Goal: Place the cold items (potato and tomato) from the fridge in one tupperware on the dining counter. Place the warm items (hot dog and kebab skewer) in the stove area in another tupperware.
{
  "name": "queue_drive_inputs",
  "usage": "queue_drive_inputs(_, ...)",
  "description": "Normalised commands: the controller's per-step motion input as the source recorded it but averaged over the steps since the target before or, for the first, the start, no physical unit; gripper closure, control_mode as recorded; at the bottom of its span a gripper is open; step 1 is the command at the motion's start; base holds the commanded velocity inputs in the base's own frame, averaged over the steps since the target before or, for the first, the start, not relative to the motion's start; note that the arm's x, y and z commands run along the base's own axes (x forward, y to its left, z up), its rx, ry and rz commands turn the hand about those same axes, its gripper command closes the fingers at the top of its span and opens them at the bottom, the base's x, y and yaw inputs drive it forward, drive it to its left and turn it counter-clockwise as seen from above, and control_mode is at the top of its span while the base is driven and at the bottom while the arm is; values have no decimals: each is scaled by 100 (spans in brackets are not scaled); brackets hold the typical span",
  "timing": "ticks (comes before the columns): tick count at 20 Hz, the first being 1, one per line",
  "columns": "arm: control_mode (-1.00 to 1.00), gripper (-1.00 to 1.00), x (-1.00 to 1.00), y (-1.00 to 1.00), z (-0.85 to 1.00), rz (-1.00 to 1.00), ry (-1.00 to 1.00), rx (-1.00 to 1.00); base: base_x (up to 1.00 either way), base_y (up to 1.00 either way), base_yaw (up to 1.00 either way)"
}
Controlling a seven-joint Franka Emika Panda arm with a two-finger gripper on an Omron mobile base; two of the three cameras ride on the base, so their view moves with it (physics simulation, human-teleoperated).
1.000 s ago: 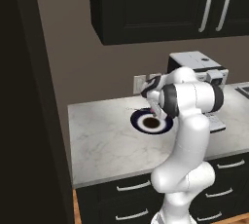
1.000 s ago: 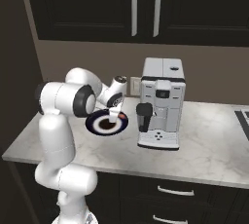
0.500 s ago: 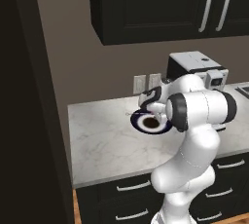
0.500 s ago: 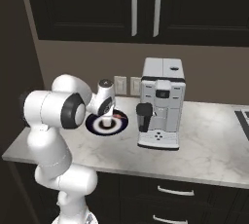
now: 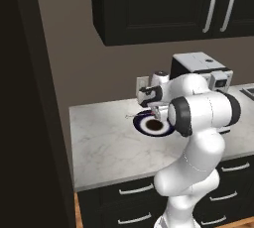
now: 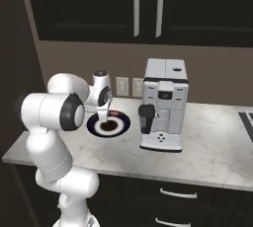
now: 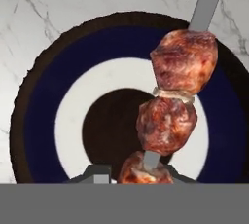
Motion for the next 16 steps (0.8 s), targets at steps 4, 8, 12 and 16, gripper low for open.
queue_drive_inputs(4, -100, 100, 0, 2, 61, -3, 4, -16, 0, 0, 0)
queue_drive_inputs(8, -100, 100, -48, 9, 50, 0, 4, -6, 0, 0, 0)
queue_drive_inputs(12, -100, 100, -81, 8, 22, 0, 5, 0, 0, 0, 0)
queue_drive_inputs(16, -100, 100, -95, 5, 2, 0, -4, 0, 0, 0, 0)
